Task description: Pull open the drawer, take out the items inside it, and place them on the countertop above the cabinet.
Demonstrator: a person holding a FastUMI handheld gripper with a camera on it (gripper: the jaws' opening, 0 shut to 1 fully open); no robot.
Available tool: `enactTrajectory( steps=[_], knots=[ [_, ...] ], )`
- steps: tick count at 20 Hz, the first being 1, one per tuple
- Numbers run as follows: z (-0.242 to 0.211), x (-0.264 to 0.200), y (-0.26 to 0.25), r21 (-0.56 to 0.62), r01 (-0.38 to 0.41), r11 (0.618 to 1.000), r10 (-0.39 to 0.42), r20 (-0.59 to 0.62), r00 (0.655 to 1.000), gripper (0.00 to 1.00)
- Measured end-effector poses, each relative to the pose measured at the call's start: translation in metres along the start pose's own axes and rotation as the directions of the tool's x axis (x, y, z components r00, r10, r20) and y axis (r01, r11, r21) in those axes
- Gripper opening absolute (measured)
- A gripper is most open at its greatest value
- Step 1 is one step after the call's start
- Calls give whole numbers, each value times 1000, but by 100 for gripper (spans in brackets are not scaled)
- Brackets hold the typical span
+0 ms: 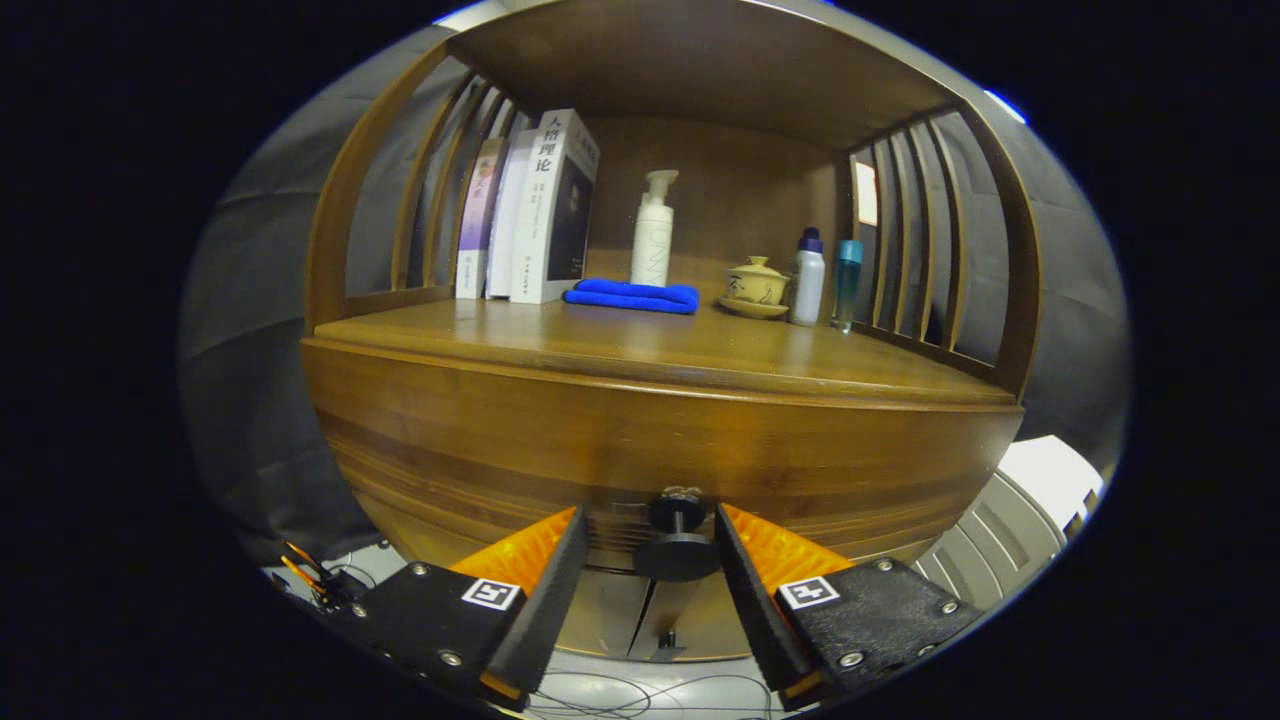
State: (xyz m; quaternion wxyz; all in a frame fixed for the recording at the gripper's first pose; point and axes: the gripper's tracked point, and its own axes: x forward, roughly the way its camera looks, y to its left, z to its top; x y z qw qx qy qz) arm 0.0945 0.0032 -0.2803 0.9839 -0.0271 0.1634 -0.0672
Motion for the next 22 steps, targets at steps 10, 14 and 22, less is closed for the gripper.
enactTrajectory(
  steps=[10, 14, 22],
  knots=[
    [-3, 2, -7, 4, 15, 1000, -15, 28, 999, 36],
    [-4, 2, -7, 27, 17, 999, -17, 18, 1000, 28],
    [-12, -30, -7, 11, 21, 1000, -21, 4, 1000, 28]
  ],
)
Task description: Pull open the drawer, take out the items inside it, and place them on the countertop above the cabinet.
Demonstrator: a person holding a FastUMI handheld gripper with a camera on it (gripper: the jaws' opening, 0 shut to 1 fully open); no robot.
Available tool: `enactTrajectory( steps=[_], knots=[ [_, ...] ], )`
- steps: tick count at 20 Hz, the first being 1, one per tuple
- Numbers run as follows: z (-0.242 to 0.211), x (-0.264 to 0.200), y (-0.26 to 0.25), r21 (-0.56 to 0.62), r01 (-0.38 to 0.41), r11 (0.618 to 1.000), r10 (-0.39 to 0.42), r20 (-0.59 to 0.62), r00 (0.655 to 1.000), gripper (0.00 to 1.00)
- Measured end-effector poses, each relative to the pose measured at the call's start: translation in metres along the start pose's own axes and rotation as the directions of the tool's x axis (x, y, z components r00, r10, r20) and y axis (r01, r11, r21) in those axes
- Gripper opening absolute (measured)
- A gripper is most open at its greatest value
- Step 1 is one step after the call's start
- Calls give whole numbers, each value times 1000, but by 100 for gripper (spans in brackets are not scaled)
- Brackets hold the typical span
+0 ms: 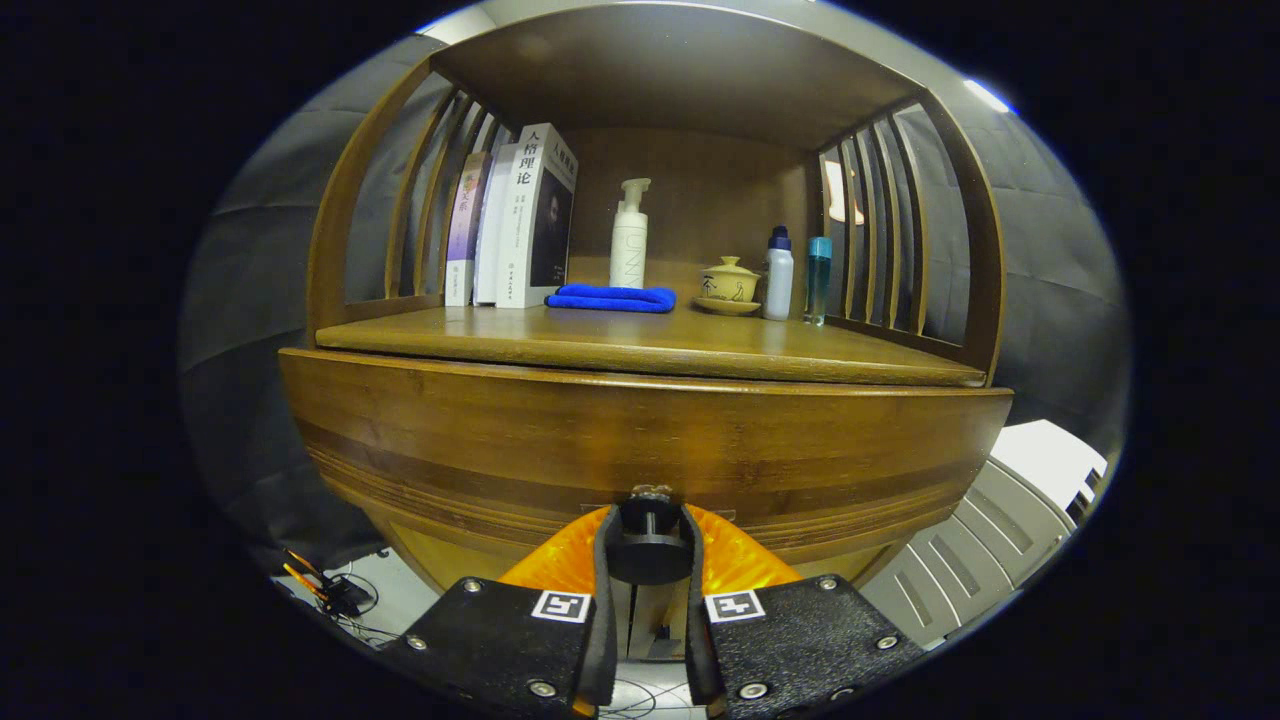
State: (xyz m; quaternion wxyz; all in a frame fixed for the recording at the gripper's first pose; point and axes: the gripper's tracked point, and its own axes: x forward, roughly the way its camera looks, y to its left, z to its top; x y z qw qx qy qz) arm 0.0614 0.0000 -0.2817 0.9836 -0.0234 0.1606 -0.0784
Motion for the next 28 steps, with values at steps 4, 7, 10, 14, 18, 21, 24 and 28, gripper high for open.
enactTrajectory(
  steps=[4, 7, 10, 14, 18, 21, 24, 28],
  knots=[
    [-7, -26, 0, 18, -7, 1000, 7, -8, 1000, 28],
    [-11, -48, -1, 19, -14, 1000, 14, -10, 1000, 28],
    [-17, -68, -1, 22, -19, 1000, 19, -15, 1000, 28],
    [-30, -98, -1, 46, -11, 999, 13, -48, 999, 28],
    [-39, -123, 3, 41, -24, 999, 26, -47, 999, 28],
    [-46, -139, 3, 36, -35, 999, 37, -57, 998, 28],
    [-53, -153, 2, 55, -38, 998, 42, -70, 997, 28],
    [-60, -168, 5, 73, -36, 997, 42, -93, 995, 28]
  ],
)
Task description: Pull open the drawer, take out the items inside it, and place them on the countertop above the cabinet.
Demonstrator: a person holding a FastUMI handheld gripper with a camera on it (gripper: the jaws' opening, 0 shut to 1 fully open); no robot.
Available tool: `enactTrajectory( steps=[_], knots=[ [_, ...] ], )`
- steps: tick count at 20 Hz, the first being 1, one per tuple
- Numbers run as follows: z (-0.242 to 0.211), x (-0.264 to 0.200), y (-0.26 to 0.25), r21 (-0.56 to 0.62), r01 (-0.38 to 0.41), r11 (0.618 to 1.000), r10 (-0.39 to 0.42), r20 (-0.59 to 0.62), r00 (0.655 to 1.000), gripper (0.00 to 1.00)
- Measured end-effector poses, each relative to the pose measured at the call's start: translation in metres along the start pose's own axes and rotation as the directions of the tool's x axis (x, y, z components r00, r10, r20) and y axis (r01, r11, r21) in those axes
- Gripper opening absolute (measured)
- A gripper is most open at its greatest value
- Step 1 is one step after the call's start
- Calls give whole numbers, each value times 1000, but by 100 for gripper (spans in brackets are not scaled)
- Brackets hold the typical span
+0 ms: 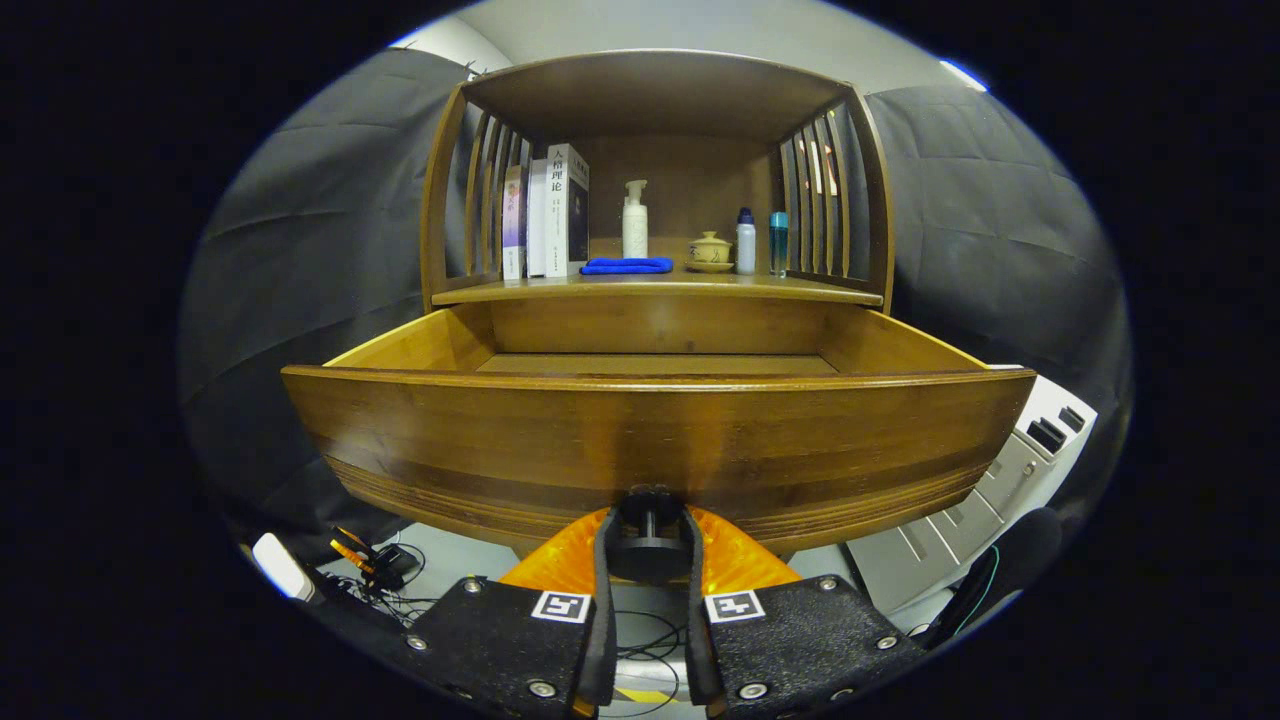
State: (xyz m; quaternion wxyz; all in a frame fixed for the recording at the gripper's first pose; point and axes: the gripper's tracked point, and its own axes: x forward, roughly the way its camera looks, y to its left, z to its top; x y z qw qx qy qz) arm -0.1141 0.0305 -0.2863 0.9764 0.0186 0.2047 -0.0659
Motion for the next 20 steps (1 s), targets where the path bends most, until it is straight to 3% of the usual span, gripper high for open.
enactTrajectory(
  steps=[10, 12, 16, 18, 20],
  knots=[
    [-9, -14, 6, 6, -19, 1000, 19, -21, 1000, 31],
    [-7, -18, 9, 22, -32, 999, 33, -16, 999, 40],
    [21, -36, 22, 95, -97, 991, 94, 38, 995, 77],
    [46, -48, 11, 82, -67, 994, 60, 81, 995, 95],
    [77, -57, 0, 79, -27, 996, 17, 129, 991, 95]
  ],
)
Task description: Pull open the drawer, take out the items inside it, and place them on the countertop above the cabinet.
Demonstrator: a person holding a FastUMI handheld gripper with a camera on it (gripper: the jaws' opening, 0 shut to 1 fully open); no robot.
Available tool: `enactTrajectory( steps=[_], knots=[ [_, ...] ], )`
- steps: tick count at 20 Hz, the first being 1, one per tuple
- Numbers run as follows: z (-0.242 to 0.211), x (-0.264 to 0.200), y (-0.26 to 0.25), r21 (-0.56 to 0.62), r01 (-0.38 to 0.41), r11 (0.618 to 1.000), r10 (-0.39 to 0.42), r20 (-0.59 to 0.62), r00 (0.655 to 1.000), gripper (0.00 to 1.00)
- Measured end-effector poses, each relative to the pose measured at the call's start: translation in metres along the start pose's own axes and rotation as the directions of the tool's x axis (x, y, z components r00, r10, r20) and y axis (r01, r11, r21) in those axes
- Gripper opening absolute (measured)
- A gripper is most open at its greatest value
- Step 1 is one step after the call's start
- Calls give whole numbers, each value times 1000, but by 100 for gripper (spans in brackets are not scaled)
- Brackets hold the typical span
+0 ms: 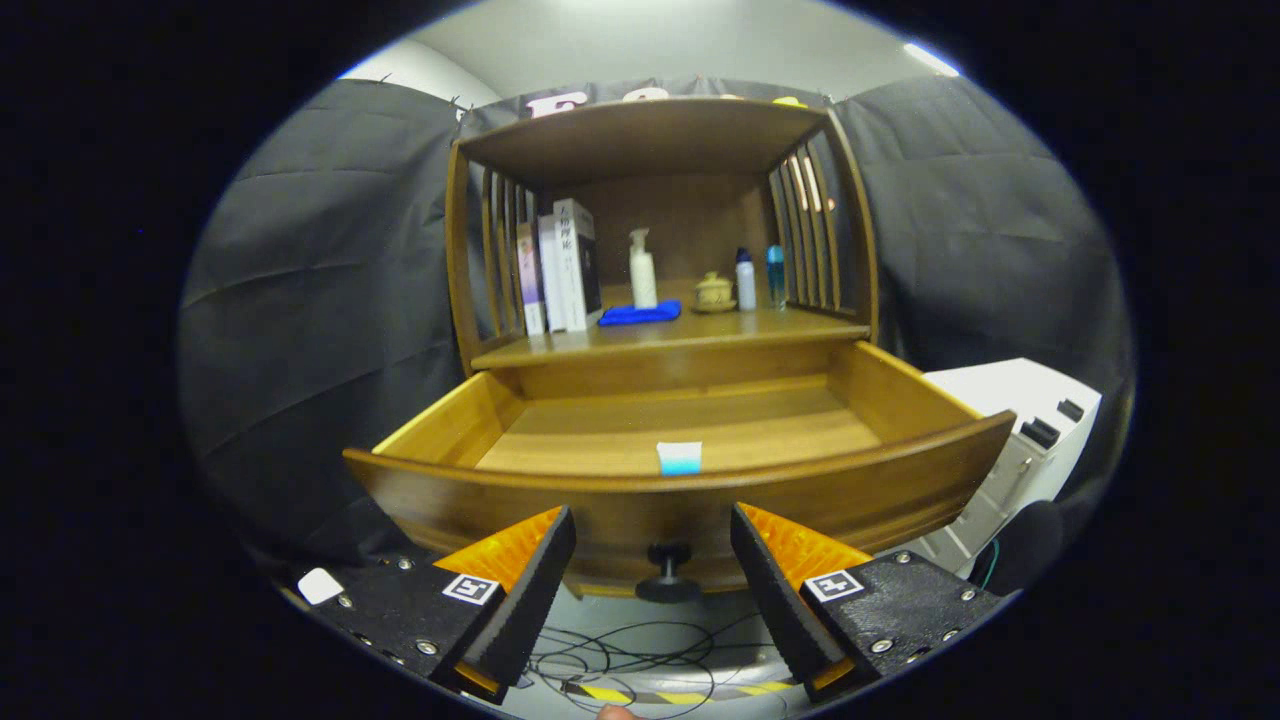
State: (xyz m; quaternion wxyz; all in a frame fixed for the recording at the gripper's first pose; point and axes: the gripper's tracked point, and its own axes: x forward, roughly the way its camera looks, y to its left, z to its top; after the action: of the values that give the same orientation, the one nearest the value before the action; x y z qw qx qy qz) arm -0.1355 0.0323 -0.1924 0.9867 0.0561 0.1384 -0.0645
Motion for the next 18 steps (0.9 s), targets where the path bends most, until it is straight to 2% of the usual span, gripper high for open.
enactTrajectory(
  steps=[4, 11, 14, 18],
  knots=[
    [50, 9, -15, 0, 67, 998, -67, 31, 997, 95],
    [76, 65, -11, -39, 110, 993, -113, -105, 988, 95],
    [67, 93, -18, -47, 164, 985, -170, -209, 963, 95],
    [32, 123, -17, -70, 196, 978, -208, -388, 898, 95]
  ],
)
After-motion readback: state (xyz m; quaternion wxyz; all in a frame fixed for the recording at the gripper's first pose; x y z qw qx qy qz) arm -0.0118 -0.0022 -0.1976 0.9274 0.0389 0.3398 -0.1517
